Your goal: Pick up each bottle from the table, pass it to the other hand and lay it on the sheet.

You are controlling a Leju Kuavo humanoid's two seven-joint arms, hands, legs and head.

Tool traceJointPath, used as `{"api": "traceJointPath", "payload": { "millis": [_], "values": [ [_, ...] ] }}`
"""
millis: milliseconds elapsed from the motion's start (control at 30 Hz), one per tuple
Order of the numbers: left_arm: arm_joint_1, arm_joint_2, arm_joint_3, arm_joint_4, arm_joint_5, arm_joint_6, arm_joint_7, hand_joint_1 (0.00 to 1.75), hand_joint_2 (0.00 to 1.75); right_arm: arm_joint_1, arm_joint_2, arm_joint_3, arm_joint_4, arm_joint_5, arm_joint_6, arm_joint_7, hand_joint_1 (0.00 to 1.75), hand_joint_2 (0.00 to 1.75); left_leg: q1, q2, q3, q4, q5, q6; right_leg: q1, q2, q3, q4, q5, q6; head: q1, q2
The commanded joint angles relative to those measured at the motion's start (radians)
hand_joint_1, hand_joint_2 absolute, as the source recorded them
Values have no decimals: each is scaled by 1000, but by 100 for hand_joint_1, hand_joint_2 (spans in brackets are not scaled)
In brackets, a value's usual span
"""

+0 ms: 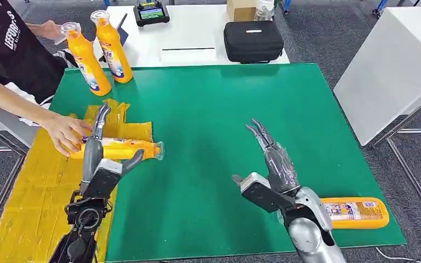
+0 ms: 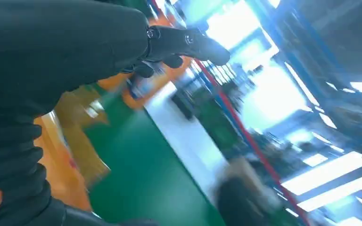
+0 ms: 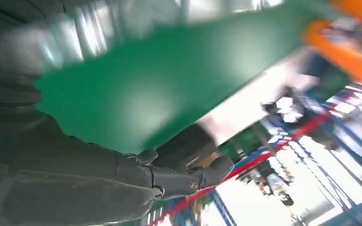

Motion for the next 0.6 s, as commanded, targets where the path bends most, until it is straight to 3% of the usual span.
{"api": "traceJointPath", "payload": {
  "millis": [33, 67, 100, 267, 300, 433, 533, 567, 600],
  "values": [
    [0, -31, 58, -87, 73, -102, -9, 0, 175, 15, -128, -20, -94, 204, 100, 64, 0, 175, 0, -1, 2, 1, -1, -1, 0, 0, 2, 0, -1, 0, 0, 0],
    [-17, -27, 58, -42, 64, -108, 6, 0, 175, 62, -253, -30, -120, 233, 244, 60, 0, 0, 1, -1, 8, 2, -5, -2, 1, 1, 10, 0, -4, -1, 0, 0],
    [-12, -25, 63, -27, 67, -105, 14, 0, 175, 92, -303, -81, -124, 188, 248, 15, 0, 175, 0, -3, 4, 0, -1, -1, 0, -2, 6, -1, -2, -1, 0, 0],
    [-7, -24, 63, -30, 64, -104, 14, 0, 175, 92, -299, -95, -125, 182, 252, 2, 0, 175, -1, -3, 6, 0, -3, -1, -1, -1, 8, -1, -3, -1, 0, 0],
    [-10, -22, 62, -21, 71, -111, 21, 0, 175, 107, -348, -84, -136, 176, 285, -10, 0, 175, -1, -2, 4, 0, -2, -1, -1, 0, 5, -1, -1, -1, 0, 0],
    [-24, -12, 49, 38, 86, -122, 16, 0, 175, 247, -476, -228, -191, 163, 285, -55, 0, 175, -1, -9, 9, 0, -4, -2, -1, -7, 12, -1, -5, -1, -1, 0],
    [-30, -9, 40, 58, 93, -114, 10, 0, 175, 357, -468, -332, -228, 149, 334, -99, 0, 175, -1, -13, 11, 0, -5, -2, -1, -11, 16, -2, -8, -1, 0, 0],
    [-27, -5, 40, 58, 98, -108, 8, 0, 175, 383, -474, -362, -225, 136, 344, -111, 0, 175, -2, -10, 4, -1, -1, 0, -2, -8, 7, -2, -4, 2, 0, 0],
    [-24, -1, 42, 56, 99, -106, 8, 0, 175, 386, -481, -381, -212, 119, 349, -119, 0, 175, -2, -11, 7, -1, -3, 0, -2, -9, 11, -2, -6, 2, 0, 0]
  ]
}}
